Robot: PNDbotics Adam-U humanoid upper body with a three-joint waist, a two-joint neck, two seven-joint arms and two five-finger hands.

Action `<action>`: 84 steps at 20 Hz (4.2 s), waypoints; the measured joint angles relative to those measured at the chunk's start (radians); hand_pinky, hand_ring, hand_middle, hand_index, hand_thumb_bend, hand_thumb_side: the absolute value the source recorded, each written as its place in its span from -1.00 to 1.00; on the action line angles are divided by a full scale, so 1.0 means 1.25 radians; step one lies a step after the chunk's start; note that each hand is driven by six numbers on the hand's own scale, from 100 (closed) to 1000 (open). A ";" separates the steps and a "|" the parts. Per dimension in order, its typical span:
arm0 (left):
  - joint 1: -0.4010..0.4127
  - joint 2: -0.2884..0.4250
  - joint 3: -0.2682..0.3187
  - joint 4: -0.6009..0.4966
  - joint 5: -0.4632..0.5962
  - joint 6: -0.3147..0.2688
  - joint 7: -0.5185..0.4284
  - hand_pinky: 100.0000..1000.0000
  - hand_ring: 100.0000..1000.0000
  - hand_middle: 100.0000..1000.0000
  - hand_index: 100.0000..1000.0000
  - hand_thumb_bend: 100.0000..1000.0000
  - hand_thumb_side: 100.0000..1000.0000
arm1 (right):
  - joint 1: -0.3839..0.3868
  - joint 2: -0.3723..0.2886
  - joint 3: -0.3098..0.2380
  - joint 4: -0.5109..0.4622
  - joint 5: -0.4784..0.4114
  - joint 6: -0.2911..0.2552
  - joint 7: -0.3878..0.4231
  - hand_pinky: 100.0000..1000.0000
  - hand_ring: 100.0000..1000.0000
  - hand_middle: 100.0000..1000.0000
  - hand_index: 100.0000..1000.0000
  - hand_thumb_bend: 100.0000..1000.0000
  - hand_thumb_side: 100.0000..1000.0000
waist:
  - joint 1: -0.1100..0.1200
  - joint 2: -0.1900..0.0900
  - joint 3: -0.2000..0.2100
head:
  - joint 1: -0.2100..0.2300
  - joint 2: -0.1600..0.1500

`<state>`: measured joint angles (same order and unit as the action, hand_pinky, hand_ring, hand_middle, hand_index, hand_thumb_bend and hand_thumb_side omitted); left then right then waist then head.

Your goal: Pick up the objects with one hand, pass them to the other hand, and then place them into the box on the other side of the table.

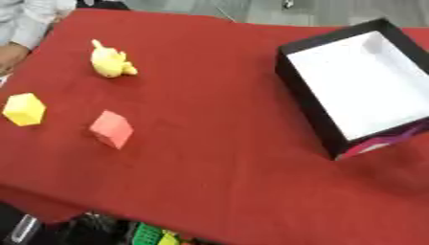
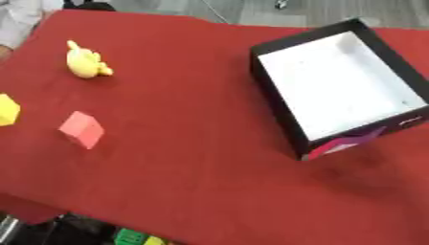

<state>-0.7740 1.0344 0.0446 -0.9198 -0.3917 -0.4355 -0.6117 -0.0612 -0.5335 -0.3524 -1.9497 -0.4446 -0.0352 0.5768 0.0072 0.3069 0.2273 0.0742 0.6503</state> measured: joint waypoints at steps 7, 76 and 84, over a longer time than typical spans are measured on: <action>-0.055 -0.021 -0.009 0.041 -0.105 0.003 -0.024 0.81 0.77 0.55 0.62 0.17 -0.82 | 0.000 0.000 0.007 0.000 0.001 -0.009 0.002 1.00 0.80 1.00 0.96 -1.00 -0.08 | -0.001 0.001 0.005 | 0.028 -0.003; -0.131 -0.148 0.017 0.251 -0.590 0.081 0.147 0.72 0.74 0.63 0.62 0.20 -1.00 | -0.007 0.036 0.038 0.021 0.120 -0.048 0.040 1.00 0.79 1.00 0.96 -1.00 -0.20 | -0.016 0.034 -0.040 | 0.079 -0.037; -0.131 -0.153 0.021 0.261 -0.596 0.080 0.145 0.71 0.71 0.59 0.46 -0.03 -1.00 | -0.007 0.040 0.038 0.022 0.130 -0.051 0.041 1.00 0.79 1.00 0.96 -1.00 -0.20 | -0.017 0.037 -0.041 | 0.080 -0.037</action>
<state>-0.9372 0.8429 0.0706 -0.5932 -1.1372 -0.3356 -0.4310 -0.0703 -0.4829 -0.3053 -1.9227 -0.2816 -0.0987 0.6279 -0.0138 0.3532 0.1758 0.1747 0.6039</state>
